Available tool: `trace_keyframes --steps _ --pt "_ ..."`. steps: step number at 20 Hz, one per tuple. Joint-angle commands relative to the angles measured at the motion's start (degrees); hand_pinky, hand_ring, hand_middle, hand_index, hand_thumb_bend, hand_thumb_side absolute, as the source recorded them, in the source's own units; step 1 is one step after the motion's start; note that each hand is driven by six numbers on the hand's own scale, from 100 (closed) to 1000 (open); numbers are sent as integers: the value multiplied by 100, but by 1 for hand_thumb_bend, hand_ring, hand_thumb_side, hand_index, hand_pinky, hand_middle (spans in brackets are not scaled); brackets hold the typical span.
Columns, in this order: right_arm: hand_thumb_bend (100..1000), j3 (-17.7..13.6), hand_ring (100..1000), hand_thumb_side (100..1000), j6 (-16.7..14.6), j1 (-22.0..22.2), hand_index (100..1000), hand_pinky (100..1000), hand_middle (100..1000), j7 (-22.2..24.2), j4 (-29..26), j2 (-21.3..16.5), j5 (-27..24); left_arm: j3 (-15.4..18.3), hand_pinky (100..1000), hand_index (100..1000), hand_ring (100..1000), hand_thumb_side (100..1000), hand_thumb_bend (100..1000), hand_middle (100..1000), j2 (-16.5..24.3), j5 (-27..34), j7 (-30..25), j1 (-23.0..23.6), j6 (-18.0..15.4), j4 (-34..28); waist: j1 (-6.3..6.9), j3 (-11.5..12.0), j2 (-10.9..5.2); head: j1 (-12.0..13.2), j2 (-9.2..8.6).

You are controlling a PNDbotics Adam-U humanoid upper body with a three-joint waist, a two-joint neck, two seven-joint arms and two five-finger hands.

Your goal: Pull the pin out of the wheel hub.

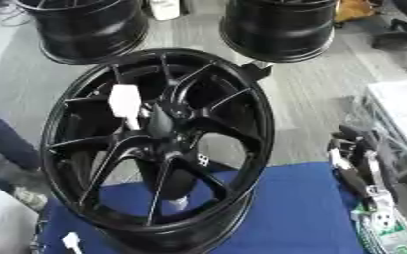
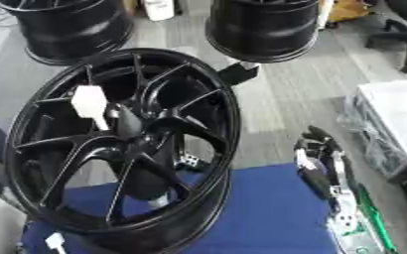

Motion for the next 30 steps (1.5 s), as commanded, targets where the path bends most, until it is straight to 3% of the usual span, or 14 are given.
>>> trace_keyframes --steps 1,4,8,17,30 --pt "100 8 703 477 -14 -41 862 696 732 30 -57 -131 26 -468 765 834 776 434 822 714 -42 -289 -769 -568 -419 411 2 -9 -72 19 31" --pt "100 12 703 477 -10 -32 862 696 732 32 -57 -138 24 -807 762 837 776 434 816 717 -491 -427 -1437 -1114 -675 721 5 -25 -64 8 31" --pt "100 25 703 483 -13 -40 862 695 732 44 -56 -127 18 -1138 757 845 776 426 830 722 -1017 -774 -1962 -1545 -723 986 12 -55 -67 43 31" --pt "100 41 702 482 -24 -57 862 695 731 67 -47 -112 4 -1547 751 846 781 412 841 732 -1683 -1527 -2016 -1671 -688 1286 14 -110 -85 87 31" --pt "100 78 703 486 -36 -88 861 694 731 111 -46 -81 -32 -1536 741 816 779 366 800 717 -2375 -2076 -1977 -1701 -816 1820 -18 -164 -66 142 -6"
